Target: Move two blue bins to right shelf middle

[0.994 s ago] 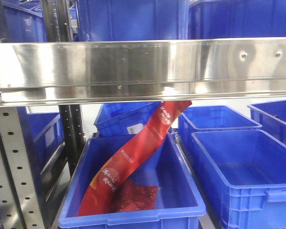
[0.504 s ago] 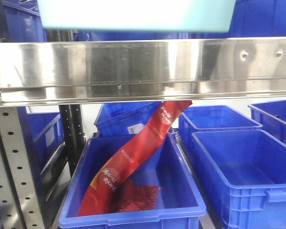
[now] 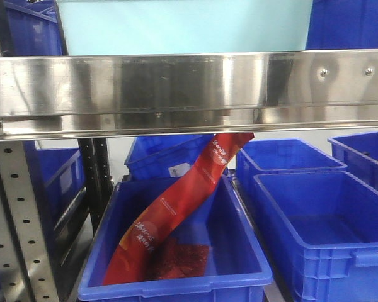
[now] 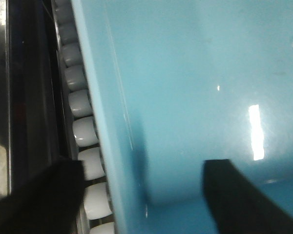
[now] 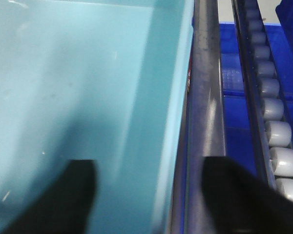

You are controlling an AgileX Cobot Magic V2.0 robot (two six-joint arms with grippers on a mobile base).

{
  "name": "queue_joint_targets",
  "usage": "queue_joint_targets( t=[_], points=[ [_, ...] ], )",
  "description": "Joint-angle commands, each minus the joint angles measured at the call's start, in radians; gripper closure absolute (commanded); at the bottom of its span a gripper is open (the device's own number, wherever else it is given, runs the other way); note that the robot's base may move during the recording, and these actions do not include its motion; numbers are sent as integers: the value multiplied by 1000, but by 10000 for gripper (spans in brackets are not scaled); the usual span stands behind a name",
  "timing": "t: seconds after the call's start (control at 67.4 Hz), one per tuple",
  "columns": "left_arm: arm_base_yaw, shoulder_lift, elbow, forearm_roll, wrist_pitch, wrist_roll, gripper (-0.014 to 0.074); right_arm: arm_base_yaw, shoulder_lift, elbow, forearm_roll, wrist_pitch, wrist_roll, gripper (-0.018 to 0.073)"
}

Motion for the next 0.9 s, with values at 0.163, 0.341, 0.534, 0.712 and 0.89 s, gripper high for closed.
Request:
queue_joint_targets(
  t=[0.163,0.341,0.534,0.712,0.89],
  points=[
    [-5,-99,-10,-1,18,1,-13,-5,-94,-7,-23,53,-8,32],
    [-5,-212,-10,1,56,2,3,-5,-223,-7,-23,137,-8,76],
    [-5,-347,-10,1,96,4,342,-5,-385,5,-23,213,-8,473],
    [-5,-481,107,3,91,30,706,-5,-552,159,-23,172,-8,720],
    [-5,-683,402,13,-68,30,707,-5,-743,438,-23,63,-8,721]
  ],
)
